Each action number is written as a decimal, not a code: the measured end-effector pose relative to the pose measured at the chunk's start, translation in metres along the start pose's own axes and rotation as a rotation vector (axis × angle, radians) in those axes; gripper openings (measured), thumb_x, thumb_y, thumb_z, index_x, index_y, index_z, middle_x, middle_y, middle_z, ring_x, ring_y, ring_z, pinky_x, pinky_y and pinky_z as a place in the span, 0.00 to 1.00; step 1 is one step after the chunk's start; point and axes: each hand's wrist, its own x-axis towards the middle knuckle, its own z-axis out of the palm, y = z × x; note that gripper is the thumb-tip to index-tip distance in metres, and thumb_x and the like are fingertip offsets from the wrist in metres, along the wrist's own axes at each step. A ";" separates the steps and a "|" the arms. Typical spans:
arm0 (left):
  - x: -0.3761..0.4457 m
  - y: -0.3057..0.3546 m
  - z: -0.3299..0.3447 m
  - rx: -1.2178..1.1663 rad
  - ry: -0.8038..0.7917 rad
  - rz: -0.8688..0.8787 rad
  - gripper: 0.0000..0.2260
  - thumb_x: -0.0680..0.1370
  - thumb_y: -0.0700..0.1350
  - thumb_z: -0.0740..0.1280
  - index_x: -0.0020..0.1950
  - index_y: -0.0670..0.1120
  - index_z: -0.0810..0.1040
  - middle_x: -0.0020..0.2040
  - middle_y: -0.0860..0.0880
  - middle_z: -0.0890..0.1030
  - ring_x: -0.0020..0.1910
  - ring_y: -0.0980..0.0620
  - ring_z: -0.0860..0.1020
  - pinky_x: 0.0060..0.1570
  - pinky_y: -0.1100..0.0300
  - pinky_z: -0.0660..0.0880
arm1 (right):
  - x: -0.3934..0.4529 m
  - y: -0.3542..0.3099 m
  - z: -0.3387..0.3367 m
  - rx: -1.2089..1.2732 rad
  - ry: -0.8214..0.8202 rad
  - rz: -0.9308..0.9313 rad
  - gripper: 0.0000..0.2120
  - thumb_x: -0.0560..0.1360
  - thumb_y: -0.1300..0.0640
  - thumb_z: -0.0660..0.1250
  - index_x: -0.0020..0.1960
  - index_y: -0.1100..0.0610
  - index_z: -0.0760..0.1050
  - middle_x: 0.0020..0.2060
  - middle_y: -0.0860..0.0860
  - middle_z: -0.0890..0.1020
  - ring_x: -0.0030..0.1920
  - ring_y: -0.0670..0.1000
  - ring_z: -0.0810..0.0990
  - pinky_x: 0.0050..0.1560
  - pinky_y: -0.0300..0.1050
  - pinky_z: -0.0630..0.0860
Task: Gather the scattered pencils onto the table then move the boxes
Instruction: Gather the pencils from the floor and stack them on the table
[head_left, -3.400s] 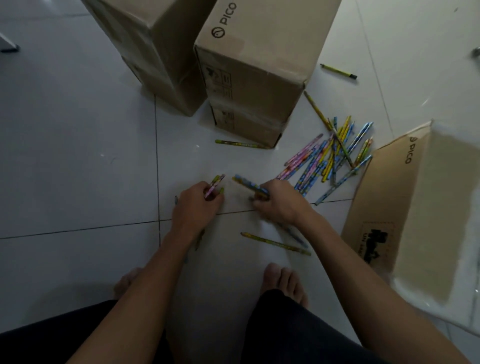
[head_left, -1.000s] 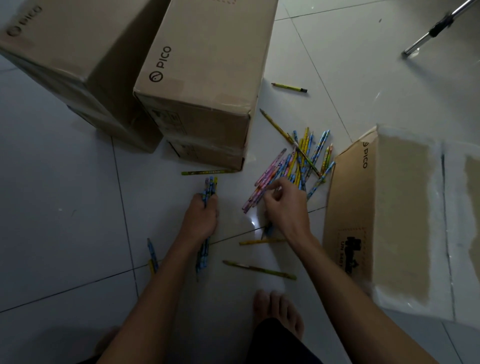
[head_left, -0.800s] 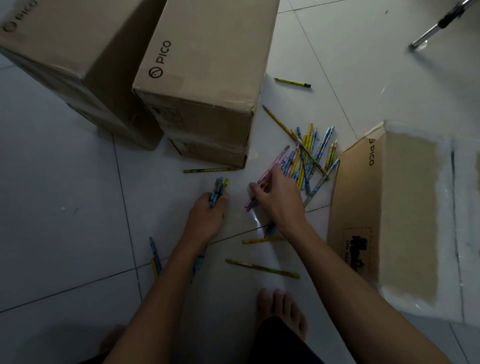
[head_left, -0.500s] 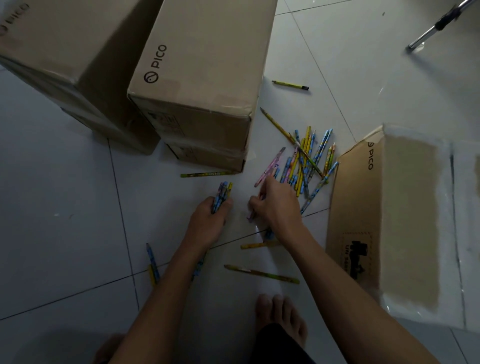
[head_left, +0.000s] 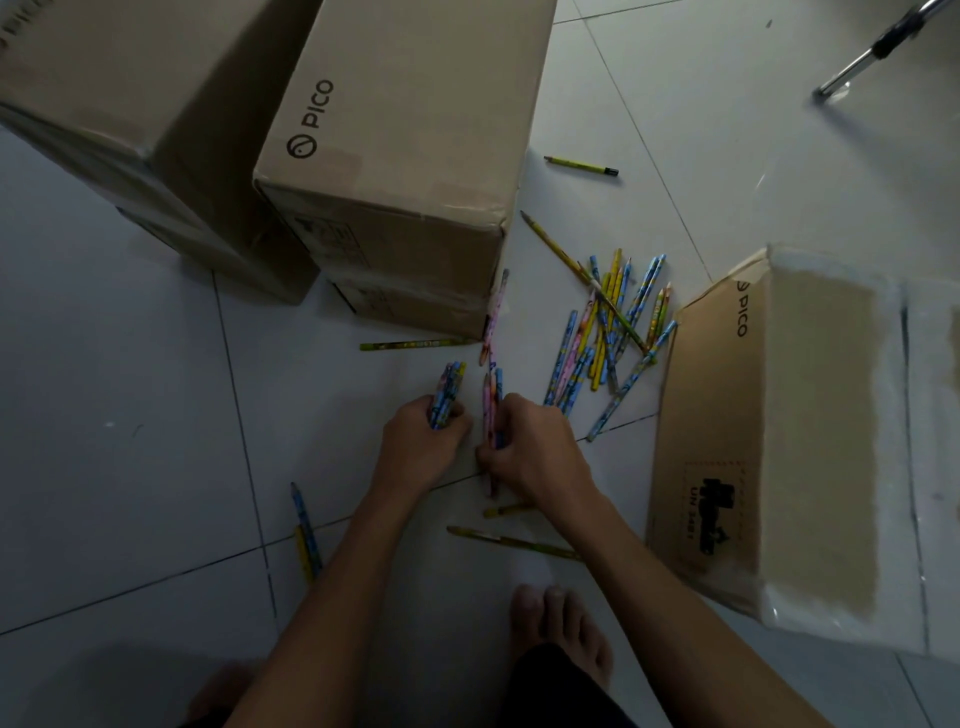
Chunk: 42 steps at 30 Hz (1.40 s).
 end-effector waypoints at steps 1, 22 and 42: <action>0.000 0.000 0.000 -0.003 0.003 -0.006 0.05 0.75 0.45 0.73 0.49 0.48 0.84 0.44 0.49 0.84 0.45 0.51 0.81 0.43 0.62 0.73 | 0.001 0.000 -0.003 0.013 0.004 0.010 0.16 0.65 0.52 0.75 0.45 0.57 0.73 0.38 0.55 0.81 0.40 0.58 0.79 0.35 0.50 0.75; -0.002 -0.001 -0.002 -0.075 -0.025 -0.025 0.03 0.76 0.42 0.70 0.44 0.49 0.81 0.37 0.50 0.85 0.39 0.54 0.82 0.39 0.63 0.73 | 0.024 -0.010 -0.003 -0.177 0.080 0.018 0.14 0.71 0.51 0.69 0.34 0.60 0.74 0.29 0.57 0.76 0.34 0.59 0.81 0.34 0.50 0.80; -0.001 0.031 0.022 -0.030 -0.109 0.135 0.06 0.79 0.47 0.68 0.44 0.46 0.79 0.36 0.48 0.78 0.34 0.54 0.74 0.35 0.60 0.69 | 0.015 0.048 -0.042 0.031 0.281 0.258 0.12 0.76 0.50 0.71 0.41 0.58 0.75 0.34 0.51 0.77 0.34 0.51 0.74 0.34 0.44 0.67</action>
